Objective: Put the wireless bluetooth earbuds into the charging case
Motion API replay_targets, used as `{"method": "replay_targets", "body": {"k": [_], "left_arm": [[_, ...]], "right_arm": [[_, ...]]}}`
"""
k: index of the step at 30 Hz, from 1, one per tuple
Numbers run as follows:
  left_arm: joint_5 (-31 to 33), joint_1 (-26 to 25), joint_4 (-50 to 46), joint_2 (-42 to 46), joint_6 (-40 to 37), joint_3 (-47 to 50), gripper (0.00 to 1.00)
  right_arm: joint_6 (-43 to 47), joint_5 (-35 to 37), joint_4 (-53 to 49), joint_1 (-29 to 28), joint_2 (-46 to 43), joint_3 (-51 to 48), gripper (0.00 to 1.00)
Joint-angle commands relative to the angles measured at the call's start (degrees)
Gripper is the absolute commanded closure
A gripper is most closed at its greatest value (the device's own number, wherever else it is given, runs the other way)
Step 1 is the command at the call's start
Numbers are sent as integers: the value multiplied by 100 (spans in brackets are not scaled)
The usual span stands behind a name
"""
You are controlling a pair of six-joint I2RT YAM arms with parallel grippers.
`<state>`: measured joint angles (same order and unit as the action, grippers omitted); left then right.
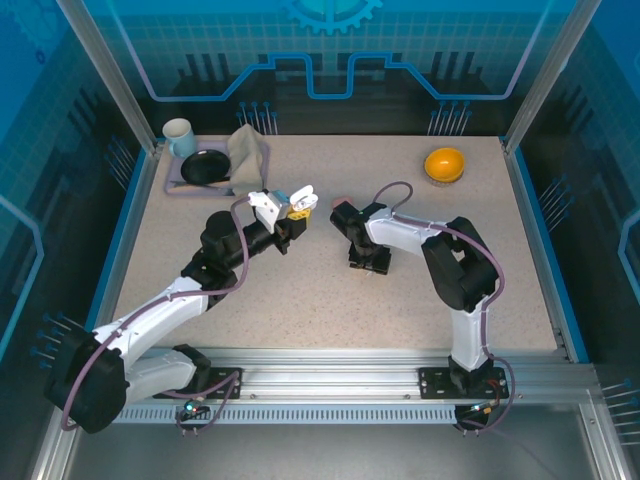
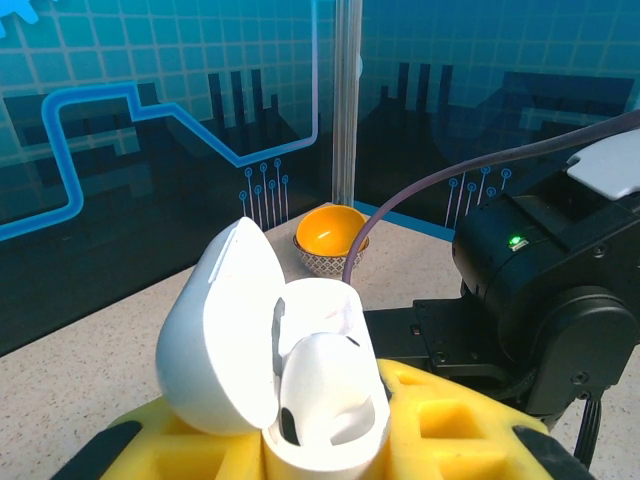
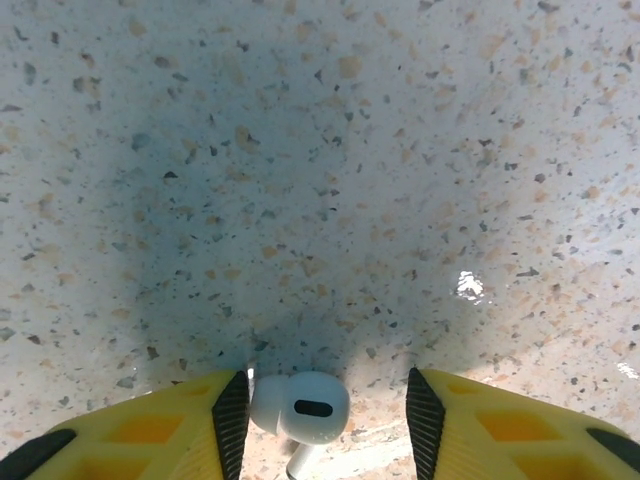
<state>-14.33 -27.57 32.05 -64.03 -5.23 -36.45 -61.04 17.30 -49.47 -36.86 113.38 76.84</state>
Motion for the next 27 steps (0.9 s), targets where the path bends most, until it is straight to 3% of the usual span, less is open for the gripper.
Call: {"method": "replay_targets", "body": {"k": [1,27], "left_arm": [[34,46,215,91,67,24,100],[-34,58,21,57,25,-204,100]], "right_arm": [[52,-42,21,-14,-8,-186,53],[857,-257,784,336,-313,-849,69]]}}
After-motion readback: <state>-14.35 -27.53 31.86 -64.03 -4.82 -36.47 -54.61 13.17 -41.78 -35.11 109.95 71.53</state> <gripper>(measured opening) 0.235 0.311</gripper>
